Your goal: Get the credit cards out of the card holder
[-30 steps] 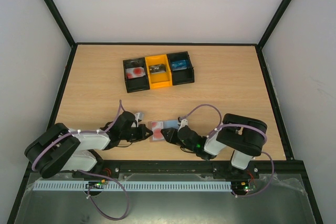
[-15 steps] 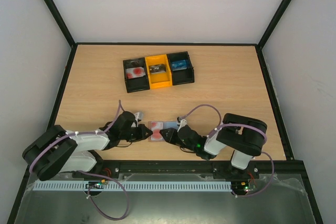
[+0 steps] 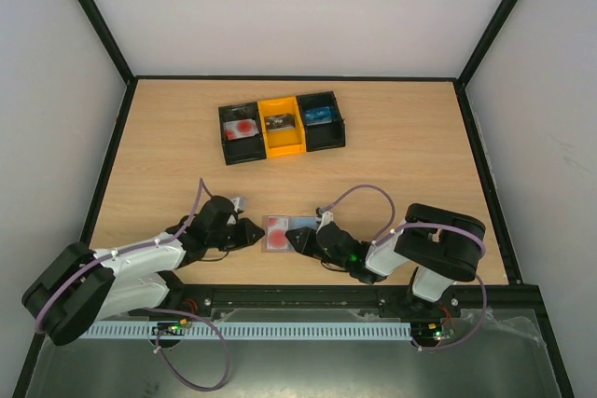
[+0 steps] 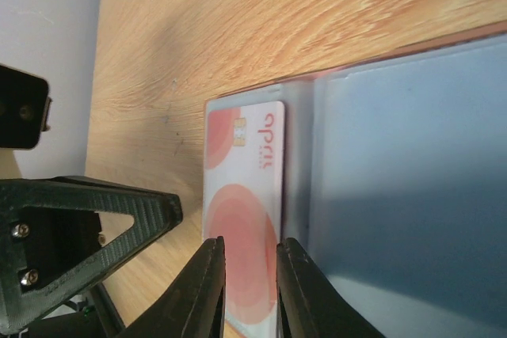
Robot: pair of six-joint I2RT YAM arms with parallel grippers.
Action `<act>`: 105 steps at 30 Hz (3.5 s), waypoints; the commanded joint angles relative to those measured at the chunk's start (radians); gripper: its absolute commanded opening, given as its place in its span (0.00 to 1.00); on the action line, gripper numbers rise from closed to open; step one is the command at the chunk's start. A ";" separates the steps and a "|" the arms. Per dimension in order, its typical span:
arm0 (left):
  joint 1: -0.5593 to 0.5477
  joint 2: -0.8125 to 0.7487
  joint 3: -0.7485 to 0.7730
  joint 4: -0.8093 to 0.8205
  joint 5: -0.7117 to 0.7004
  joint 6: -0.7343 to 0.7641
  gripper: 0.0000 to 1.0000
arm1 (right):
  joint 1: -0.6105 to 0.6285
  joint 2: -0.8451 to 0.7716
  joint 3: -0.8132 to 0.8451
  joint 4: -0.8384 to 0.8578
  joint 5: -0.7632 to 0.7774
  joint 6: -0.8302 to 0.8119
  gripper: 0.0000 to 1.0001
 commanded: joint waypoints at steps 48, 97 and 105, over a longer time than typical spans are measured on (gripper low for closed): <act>0.007 0.144 -0.015 0.046 0.020 0.030 0.03 | -0.020 0.137 0.036 0.135 -0.108 -0.017 0.11; 0.006 0.095 -0.043 0.027 -0.011 0.013 0.03 | -0.027 0.111 0.047 0.076 -0.022 0.015 0.19; 0.006 0.109 -0.059 0.053 -0.007 0.003 0.03 | -0.027 0.098 0.071 -0.009 0.002 0.011 0.19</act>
